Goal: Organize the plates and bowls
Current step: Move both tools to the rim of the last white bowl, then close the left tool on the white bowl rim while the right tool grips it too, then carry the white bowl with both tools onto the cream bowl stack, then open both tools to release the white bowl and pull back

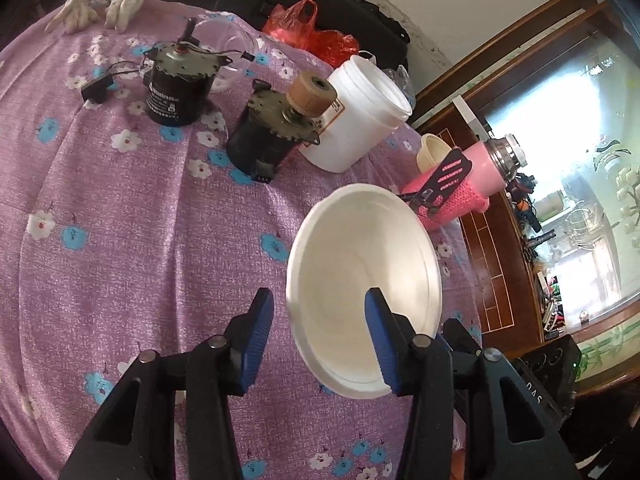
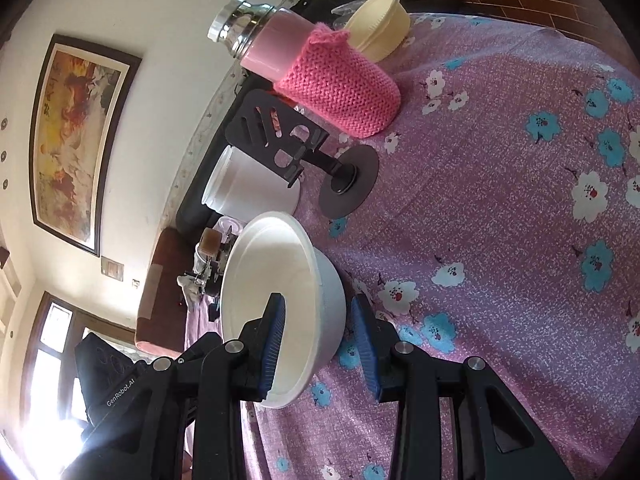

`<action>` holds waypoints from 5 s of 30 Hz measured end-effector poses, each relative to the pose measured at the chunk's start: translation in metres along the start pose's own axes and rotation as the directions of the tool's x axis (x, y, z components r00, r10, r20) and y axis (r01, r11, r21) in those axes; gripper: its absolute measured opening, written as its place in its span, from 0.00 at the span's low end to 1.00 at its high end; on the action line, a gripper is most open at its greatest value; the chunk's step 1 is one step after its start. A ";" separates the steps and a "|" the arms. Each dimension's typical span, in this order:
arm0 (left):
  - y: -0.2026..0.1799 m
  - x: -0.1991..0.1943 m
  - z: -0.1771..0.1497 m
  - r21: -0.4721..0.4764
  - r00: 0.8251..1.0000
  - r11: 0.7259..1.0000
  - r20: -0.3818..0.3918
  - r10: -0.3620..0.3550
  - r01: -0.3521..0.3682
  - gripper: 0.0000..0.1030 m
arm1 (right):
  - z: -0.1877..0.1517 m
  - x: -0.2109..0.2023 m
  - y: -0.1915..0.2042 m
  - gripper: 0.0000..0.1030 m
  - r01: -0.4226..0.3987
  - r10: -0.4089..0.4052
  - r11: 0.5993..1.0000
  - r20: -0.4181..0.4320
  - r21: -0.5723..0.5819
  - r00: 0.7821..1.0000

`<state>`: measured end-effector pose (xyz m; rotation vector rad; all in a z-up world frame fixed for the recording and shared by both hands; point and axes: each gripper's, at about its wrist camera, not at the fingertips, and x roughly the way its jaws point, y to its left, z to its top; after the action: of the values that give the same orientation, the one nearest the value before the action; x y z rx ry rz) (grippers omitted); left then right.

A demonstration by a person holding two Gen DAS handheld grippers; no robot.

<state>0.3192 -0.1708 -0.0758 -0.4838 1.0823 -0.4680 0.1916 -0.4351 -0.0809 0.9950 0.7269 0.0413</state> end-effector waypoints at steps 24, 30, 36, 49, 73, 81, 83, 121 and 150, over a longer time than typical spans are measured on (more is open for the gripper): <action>0.005 0.006 0.000 -0.013 1.000 1.000 0.014 0.027 -0.027 0.18 | -0.003 0.009 0.001 0.19 0.033 -0.033 0.999 0.019 -0.026 0.999; 0.004 0.006 -0.001 -0.009 0.999 0.999 0.024 0.032 -0.031 0.13 | -0.002 0.010 0.001 0.09 0.051 -0.050 0.998 0.025 -0.036 0.998; -0.002 0.004 -0.004 0.016 0.999 0.999 0.034 0.038 -0.038 0.06 | -0.002 0.012 -0.001 0.06 0.043 -0.043 0.999 0.019 -0.029 0.999; -0.010 -0.015 -0.012 0.031 0.997 0.998 0.068 0.049 -0.051 0.06 | -0.004 0.000 0.005 0.06 0.019 -0.019 1.000 0.014 -0.019 1.000; 0.056 -0.234 -0.096 -0.078 0.935 0.982 0.302 0.185 -0.170 0.06 | -0.126 -0.031 0.121 0.07 -0.213 0.191 0.967 -0.160 -0.138 0.969; 0.106 -0.349 -0.156 -0.153 0.862 0.954 0.410 0.300 -0.259 0.07 | -0.224 -0.032 0.197 0.07 -0.346 0.277 0.913 -0.293 -0.217 0.915; 0.120 -0.374 -0.171 -0.178 0.840 0.944 0.431 0.329 -0.278 0.07 | -0.247 -0.028 0.212 0.07 -0.373 0.289 0.900 -0.330 -0.227 0.899; 0.251 -0.447 -0.280 -0.337 0.843 0.877 0.302 0.446 -0.343 0.11 | -0.428 0.015 0.277 0.07 -0.367 0.087 0.806 -0.520 -0.465 0.850; 0.106 -0.441 -0.277 -0.018 0.672 0.863 0.620 0.405 -0.504 0.85 | -0.336 -0.044 0.240 0.45 -0.142 0.075 0.756 -0.131 -0.639 0.989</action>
<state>-0.0939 0.1306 0.0691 -0.1762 0.4924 0.0695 0.0341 -0.0636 0.0168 0.3602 0.6710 0.4239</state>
